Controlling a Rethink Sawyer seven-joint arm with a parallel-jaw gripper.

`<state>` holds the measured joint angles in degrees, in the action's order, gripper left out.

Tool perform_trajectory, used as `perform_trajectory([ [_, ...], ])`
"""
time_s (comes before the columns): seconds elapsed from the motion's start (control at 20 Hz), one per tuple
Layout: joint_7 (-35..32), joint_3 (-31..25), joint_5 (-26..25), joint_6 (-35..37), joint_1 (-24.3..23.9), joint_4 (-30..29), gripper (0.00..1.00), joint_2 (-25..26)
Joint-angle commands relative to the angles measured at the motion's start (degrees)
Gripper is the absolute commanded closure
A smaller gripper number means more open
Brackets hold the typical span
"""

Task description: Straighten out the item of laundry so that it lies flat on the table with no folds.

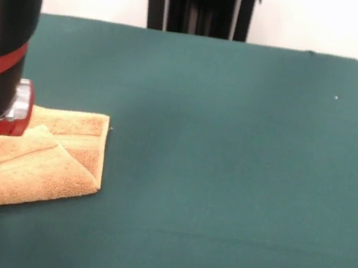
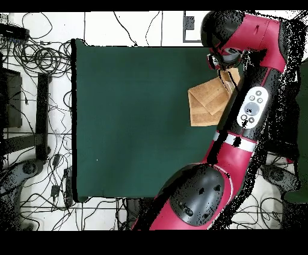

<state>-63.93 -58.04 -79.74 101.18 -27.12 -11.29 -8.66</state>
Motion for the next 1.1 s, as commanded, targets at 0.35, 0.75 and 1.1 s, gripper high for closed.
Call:
perform_trajectory([
  [0.35,-5.42,-18.42,-11.33,1.52,-1.16,0.55,1.0,1.73],
  [0.75,7.23,-19.69,-6.35,1.04,-2.4,-2.17,1.0,-0.37],
  [1.1,7.8,-18.23,-10.49,-3.37,-1.99,-2.26,1.0,-1.05],
])
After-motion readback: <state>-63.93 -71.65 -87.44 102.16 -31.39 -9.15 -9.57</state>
